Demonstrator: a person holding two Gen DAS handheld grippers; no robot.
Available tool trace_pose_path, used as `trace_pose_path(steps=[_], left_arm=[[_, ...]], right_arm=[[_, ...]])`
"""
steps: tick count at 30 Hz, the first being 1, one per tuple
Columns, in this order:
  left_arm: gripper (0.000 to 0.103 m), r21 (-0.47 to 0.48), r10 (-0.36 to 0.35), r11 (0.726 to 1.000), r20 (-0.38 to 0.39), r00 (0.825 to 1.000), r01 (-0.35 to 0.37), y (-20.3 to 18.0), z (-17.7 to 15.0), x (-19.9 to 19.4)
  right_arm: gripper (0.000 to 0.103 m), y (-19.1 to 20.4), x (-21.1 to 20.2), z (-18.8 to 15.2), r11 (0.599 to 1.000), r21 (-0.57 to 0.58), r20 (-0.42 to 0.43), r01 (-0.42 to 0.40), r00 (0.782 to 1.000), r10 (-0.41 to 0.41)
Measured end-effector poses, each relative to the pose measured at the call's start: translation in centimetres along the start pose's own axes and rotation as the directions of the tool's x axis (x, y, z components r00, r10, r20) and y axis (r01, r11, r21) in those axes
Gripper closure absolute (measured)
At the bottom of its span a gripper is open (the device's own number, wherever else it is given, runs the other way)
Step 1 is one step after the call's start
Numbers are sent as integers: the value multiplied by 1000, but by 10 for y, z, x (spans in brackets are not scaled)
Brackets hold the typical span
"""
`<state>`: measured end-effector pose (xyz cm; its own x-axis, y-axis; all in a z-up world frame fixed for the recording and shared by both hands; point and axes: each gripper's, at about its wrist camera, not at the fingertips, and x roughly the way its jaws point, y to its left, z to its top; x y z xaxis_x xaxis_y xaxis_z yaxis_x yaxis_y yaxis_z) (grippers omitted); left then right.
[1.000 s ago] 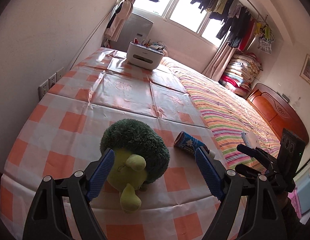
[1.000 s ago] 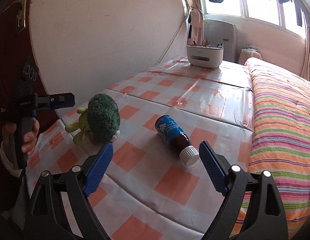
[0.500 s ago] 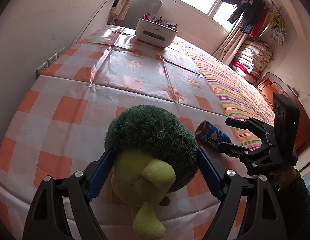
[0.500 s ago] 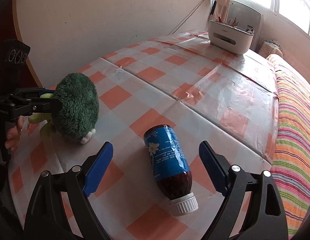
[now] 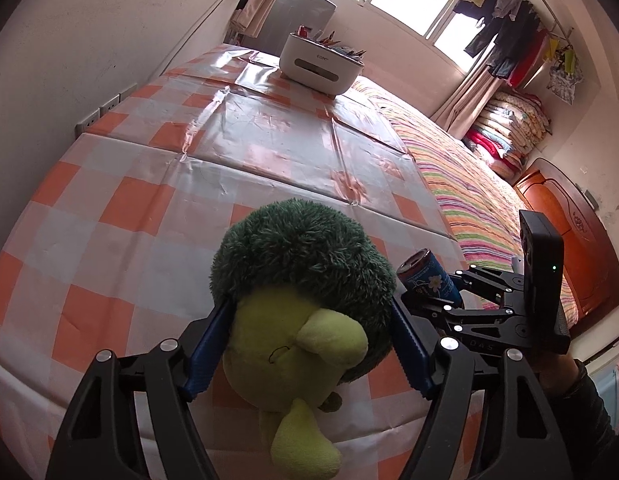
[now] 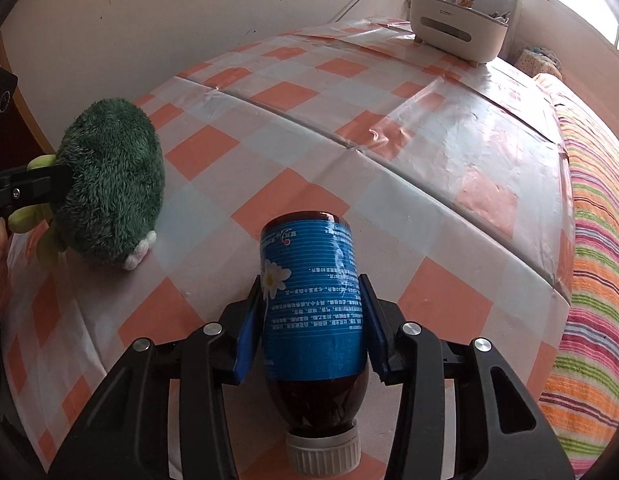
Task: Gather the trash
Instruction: 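Grasp the green broccoli plush with left gripper while right gripper grasps the blue bottle, then carry the green plush and blue bottle in both grippers to the white bin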
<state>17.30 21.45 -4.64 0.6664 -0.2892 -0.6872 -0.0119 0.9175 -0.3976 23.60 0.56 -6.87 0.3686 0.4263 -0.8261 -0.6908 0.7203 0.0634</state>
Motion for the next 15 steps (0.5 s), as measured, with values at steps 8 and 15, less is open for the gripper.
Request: trace_pose_path(steps=[8, 15], left_arm=[[42, 38, -28, 999, 26, 999, 27, -21, -17, -7], [42, 125, -103, 987, 38, 994, 97, -66, -41, -14]], right_arm=[[60, 17, -65, -55, 988, 144, 187, -52, 982, 25], [61, 22, -116, -100, 968, 244, 291, -51, 957, -23]])
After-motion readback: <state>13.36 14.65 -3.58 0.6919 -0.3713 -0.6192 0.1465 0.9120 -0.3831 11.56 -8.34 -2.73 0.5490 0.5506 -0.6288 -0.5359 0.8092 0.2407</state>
